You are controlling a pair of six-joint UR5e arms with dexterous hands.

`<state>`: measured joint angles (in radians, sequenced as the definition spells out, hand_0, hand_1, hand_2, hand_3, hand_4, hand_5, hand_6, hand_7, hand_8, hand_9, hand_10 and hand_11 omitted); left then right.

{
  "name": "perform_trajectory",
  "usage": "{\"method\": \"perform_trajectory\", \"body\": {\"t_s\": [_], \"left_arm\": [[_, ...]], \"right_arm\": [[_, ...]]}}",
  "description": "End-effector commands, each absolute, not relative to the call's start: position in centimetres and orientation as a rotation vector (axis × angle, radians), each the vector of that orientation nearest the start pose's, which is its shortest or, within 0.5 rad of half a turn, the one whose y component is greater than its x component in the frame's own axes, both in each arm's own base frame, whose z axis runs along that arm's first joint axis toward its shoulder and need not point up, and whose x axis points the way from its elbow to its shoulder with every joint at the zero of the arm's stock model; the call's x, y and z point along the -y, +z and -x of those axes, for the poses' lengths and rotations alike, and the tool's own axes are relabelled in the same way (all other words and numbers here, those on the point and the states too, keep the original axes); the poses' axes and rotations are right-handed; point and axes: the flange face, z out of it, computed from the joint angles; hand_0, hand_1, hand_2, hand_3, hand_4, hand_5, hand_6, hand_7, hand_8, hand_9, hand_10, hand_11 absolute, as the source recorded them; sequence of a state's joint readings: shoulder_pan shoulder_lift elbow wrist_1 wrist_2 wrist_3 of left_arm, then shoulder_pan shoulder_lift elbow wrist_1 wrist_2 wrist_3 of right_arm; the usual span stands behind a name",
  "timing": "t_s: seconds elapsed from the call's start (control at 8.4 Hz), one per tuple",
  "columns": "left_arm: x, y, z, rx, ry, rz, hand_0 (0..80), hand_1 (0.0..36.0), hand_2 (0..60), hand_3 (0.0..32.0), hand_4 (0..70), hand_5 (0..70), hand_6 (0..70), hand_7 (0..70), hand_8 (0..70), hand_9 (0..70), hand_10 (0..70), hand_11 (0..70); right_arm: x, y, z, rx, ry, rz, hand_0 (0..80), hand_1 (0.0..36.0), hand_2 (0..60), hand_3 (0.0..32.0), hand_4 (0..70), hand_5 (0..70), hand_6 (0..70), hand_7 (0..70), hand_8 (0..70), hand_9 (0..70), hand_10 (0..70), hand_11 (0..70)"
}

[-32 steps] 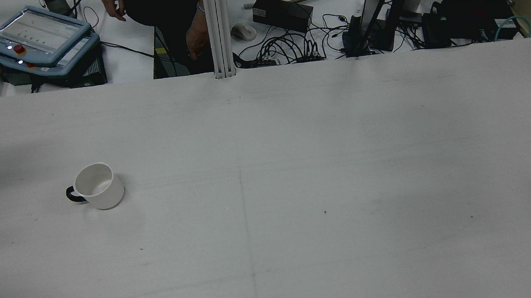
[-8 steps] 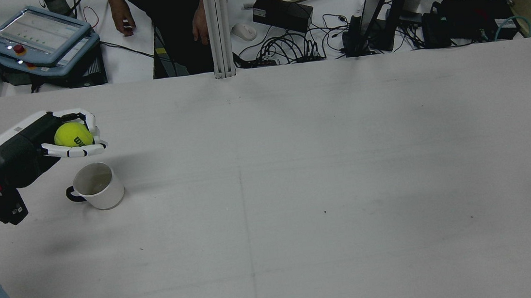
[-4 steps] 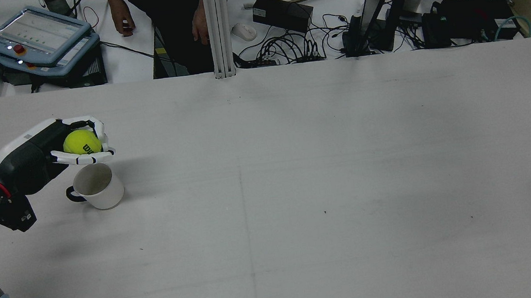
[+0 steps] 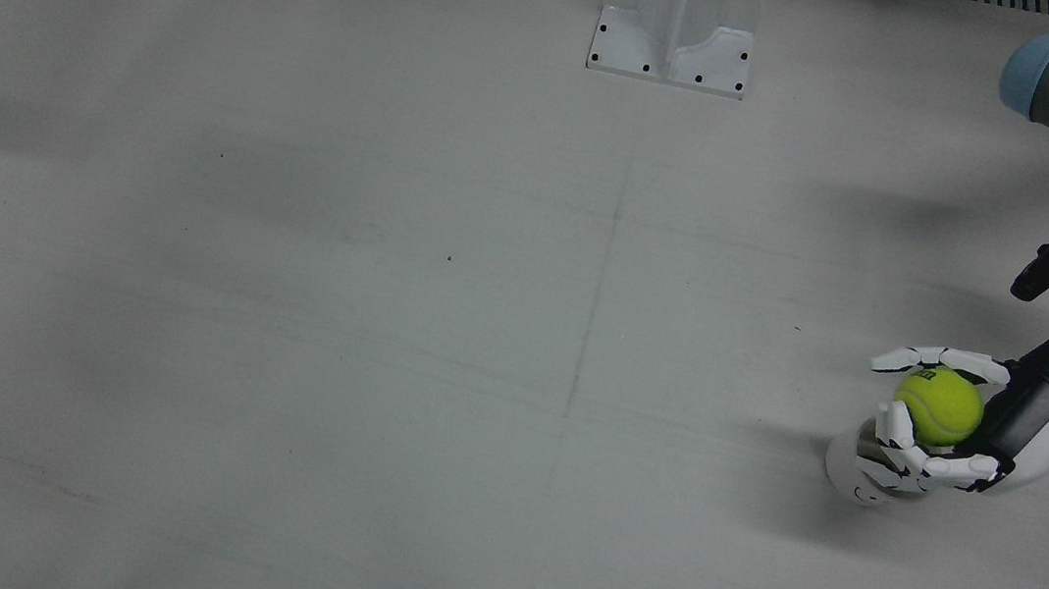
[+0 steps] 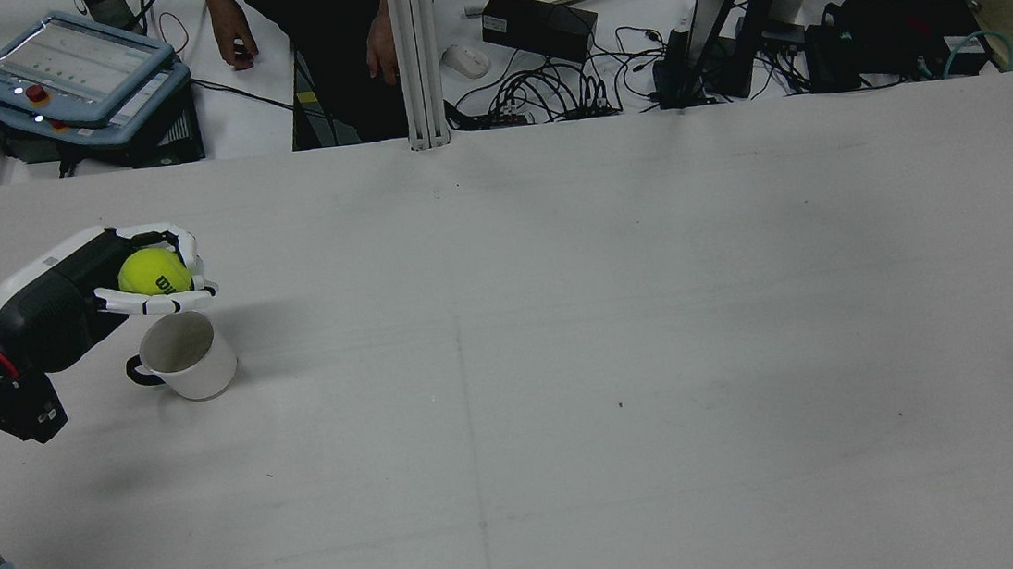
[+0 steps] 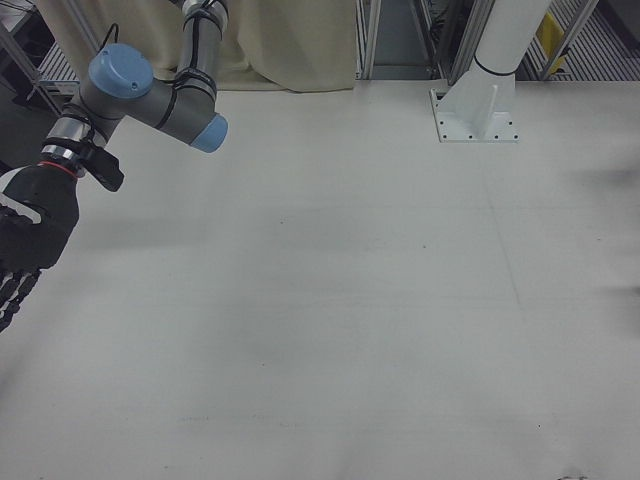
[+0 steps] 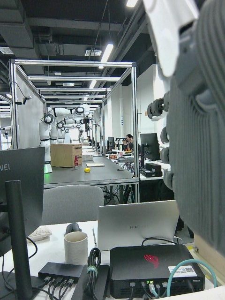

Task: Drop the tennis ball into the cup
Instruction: 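Position the left hand with the ball directly above the mug opening, then open the left hand fingers to release the ball into the mug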

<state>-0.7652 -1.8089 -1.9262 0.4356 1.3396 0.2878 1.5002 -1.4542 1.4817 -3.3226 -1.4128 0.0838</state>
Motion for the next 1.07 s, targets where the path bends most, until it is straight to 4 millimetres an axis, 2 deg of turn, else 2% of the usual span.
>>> {"method": "perform_trajectory", "body": {"t_s": [0.0,0.12,0.24,0.36,0.48,0.6,0.71,0.83,0.95], "left_arm": [[48.6,43.9,-27.9,-2.061,-1.596,0.340,64.0,36.0,60.0,0.0,36.2,61.8,37.4,36.5,26.1,33.9,13.0,22.6],[48.5,44.2,-27.8,-2.064,-1.594,0.341,61.6,36.0,60.0,0.0,30.2,14.7,15.0,21.7,13.0,19.0,10.4,19.2],[48.4,44.5,-27.8,-2.063,-1.593,0.343,60.4,36.0,60.0,0.0,20.4,21.7,6.6,17.6,8.0,13.6,8.5,16.4],[48.4,44.5,-27.8,-2.063,-1.593,0.343,59.5,36.0,60.0,0.0,18.0,10.5,14.7,12.8,7.6,10.3,7.1,14.4],[48.5,44.7,-27.8,-2.060,-1.595,0.342,59.1,36.0,60.0,0.0,13.8,24.3,28.3,9.6,9.3,8.4,6.3,13.3],[48.4,45.0,-27.8,-2.057,-1.597,0.340,59.4,36.0,60.0,0.0,10.9,20.7,5.5,13.0,4.2,7.7,5.8,12.6],[48.2,45.3,-27.5,-2.057,-1.598,0.339,59.5,36.0,60.0,0.0,8.5,40.0,20.8,10.4,6.9,7.1,5.8,12.6],[48.0,45.7,-27.2,-2.057,-1.598,0.339,60.4,36.0,60.0,0.0,9.6,21.3,12.5,10.7,4.5,5.8,5.4,12.1],[48.0,45.8,-27.3,-2.057,-1.597,0.340,60.3,36.0,60.0,0.0,5.6,27.0,12.1,8.4,3.1,3.6,4.7,11.3]], "right_arm": [[53.3,68.7,-11.2,-1.976,-2.295,0.029,0.0,0.0,0.0,0.0,0.0,0.0,0.0,0.0,0.0,0.0,0.0,0.0],[53.3,68.7,-11.2,-1.976,-2.295,0.029,0.0,0.0,0.0,0.0,0.0,0.0,0.0,0.0,0.0,0.0,0.0,0.0],[53.3,68.7,-11.2,-1.976,-2.295,0.029,0.0,0.0,0.0,0.0,0.0,0.0,0.0,0.0,0.0,0.0,0.0,0.0],[53.3,68.7,-11.2,-1.976,-2.295,0.029,0.0,0.0,0.0,0.0,0.0,0.0,0.0,0.0,0.0,0.0,0.0,0.0],[53.3,68.7,-11.2,-1.976,-2.295,0.029,0.0,0.0,0.0,0.0,0.0,0.0,0.0,0.0,0.0,0.0,0.0,0.0],[53.3,68.7,-11.2,-1.976,-2.294,0.031,0.0,0.0,0.0,0.0,0.0,0.0,0.0,0.0,0.0,0.0,0.0,0.0],[53.3,68.7,-11.2,-1.976,-2.295,0.029,0.0,0.0,0.0,0.0,0.0,0.0,0.0,0.0,0.0,0.0,0.0,0.0],[53.3,68.7,-11.2,-1.976,-2.295,0.029,0.0,0.0,0.0,0.0,0.0,0.0,0.0,0.0,0.0,0.0,0.0,0.0],[53.3,68.7,-11.2,-1.976,-2.295,0.029,0.0,0.0,0.0,0.0,0.0,0.0,0.0,0.0,0.0,0.0,0.0,0.0]]}}
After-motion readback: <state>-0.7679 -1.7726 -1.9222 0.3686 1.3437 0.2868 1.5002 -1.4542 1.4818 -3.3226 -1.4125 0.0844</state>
